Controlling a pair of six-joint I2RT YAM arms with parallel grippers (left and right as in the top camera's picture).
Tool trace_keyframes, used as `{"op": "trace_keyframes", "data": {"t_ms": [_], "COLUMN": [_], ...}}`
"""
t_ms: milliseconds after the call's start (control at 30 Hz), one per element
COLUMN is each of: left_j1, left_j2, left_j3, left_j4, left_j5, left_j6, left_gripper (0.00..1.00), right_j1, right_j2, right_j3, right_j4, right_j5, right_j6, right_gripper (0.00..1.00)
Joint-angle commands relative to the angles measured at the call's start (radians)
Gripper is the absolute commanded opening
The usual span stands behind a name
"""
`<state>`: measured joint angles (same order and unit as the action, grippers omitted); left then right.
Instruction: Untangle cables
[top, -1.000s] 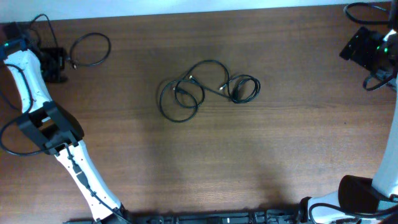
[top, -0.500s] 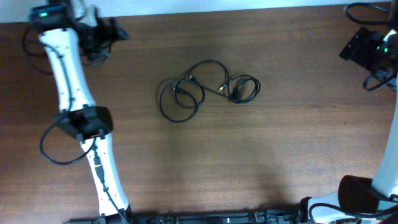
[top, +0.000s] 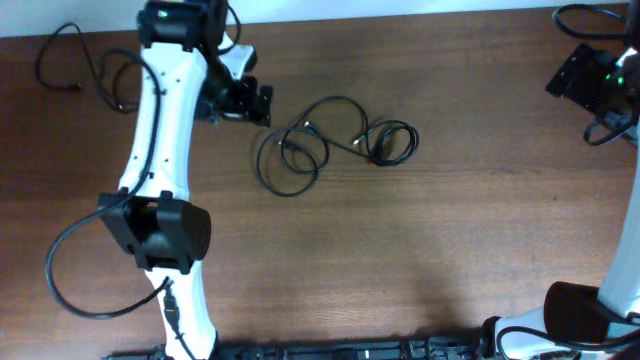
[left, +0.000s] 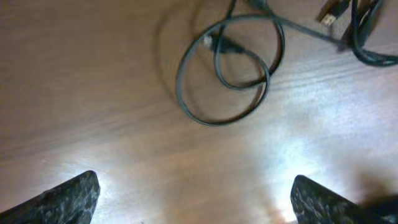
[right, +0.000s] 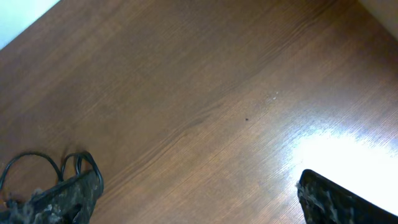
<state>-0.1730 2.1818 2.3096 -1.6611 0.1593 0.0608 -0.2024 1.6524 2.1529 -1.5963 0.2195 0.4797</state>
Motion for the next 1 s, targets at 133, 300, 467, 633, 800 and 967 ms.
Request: {"op": "trace_keyframes", "data": {"t_ms": [133, 300, 467, 633, 800, 967], "left_j1": [-0.051, -0.05, -0.024, -0.025, -0.025, -0.025], "left_j2": [0.044, 0.045, 0.045, 0.02, -0.21, -0.533], "left_j3": [-0.413, -0.496, -0.589, -0.546, -0.306, -0.275], "left_j4": [0.404, 0.515, 0.613, 0.602, 0.502, 0.635], "left_j5": [-0.048, -0.167, -0.142, -0.117, 0.156, 0.353], "left_j6": [0.023, 0.024, 0.022, -0.035, -0.039, -0.051], "left_gripper": [0.98, 0.68, 0.48, 0.0, 0.0, 0.0], "right_j1": [-0.001, -0.001, -0.001, -0.001, -0.001, -0.001], "right_j2": [-0.011, -0.011, -0.011, -0.011, -0.011, -0.011], "right_j3": [0.001, 0.002, 0.002, 0.002, 0.002, 0.001], "right_j4": [-0.001, -0.001, -0.001, -0.001, -0.001, -0.001], "right_j5": [0.013, 0.013, 0.013, 0.013, 0.013, 0.013], "right_j6": [0.008, 0.008, 0.008, 0.008, 0.008, 0.008], "right_gripper": [1.0, 1.0, 1.0, 1.0, 1.0, 1.0]}}
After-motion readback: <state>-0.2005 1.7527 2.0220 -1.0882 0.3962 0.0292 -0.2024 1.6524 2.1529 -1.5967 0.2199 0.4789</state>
